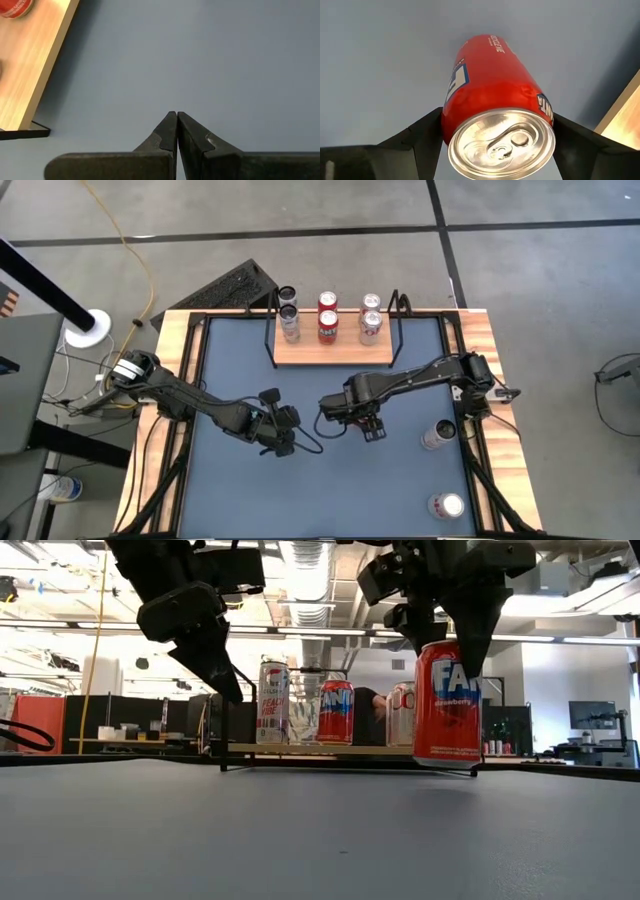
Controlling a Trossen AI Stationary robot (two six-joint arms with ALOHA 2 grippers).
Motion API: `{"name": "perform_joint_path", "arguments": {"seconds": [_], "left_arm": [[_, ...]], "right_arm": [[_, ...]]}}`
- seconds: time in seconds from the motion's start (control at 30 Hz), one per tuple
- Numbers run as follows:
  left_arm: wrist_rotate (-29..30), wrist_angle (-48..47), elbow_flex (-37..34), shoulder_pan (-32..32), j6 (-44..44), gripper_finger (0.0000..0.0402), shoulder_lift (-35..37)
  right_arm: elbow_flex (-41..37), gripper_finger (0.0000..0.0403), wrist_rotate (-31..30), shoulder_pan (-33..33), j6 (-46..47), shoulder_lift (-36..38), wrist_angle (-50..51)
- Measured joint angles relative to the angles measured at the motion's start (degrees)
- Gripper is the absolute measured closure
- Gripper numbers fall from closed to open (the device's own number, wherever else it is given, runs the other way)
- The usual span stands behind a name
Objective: Place canned beverage on shelf
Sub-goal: Put the red soda can on the shelf aligned with the other red soda cans
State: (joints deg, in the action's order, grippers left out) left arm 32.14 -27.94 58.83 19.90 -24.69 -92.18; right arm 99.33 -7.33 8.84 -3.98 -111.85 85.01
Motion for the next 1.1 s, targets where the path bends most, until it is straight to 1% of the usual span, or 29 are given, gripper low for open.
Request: {"name": "perform_joint_path", "arguments": {"seconds": [0.3, 0.43, 0.57, 0.63, 0.73, 0.8, 0.93, 1.0, 1.1], "left_arm": [[-0.09, 0.0, 0.0, 0.0, 0.0, 0.0401, 0.0], [-0.11, 0.0, 0.0, 0.0, 0.0, 0.0401, 0.0], [-0.11, 0.0, 0.0, 0.0, 0.0, 0.0401, 0.0], [-0.08, 0.02, 0.0, 0.0, 0.0, 0.0401, 0.0], [0.09, 0.34, 0.0, 0.0, 0.0, 0.0402, 0.0], [0.89, 0.85, 0.0, 0.0, 0.23, 0.0402, 0.0], [1.77, 4.53, -1.1, 0.0, 3.09, 0.0401, -0.28], [1.79, 8.75, -2.61, -0.29, 5.33, 0.0402, -0.3], [1.64, 19.82, -5.42, -0.64, 10.89, 0.0402, -0.33]], "right_arm": [[0.02, 0.0047, 0.17, -0.38, 1.12, 0.09, 0.81], [0.02, 0.0045, -0.01, -0.88, -0.04, 0.09, 1.14], [0.02, 0.0049, -0.25, -1.26, -0.73, 0.13, 5.18], [0.0, 0.0053, -0.24, -1.6, -0.12, 1.54, 4.6], [0.06, 0.0058, -1.09, -1.61, 0.3, 6.22, 5.08], [-0.68, 0.0062, -2.91, -1.62, 2.94, 10.29, 4.56], [-4.99, 0.0066, -3.52, -1.5, 7.77, 19.14, 0.92], [-8.98, 0.0067, -3.52, -0.94, 8.92, 23.91, -0.74], [-16.47, 0.0067, -3.46, 0.07, 8.68, 31.01, -5.75]]}}
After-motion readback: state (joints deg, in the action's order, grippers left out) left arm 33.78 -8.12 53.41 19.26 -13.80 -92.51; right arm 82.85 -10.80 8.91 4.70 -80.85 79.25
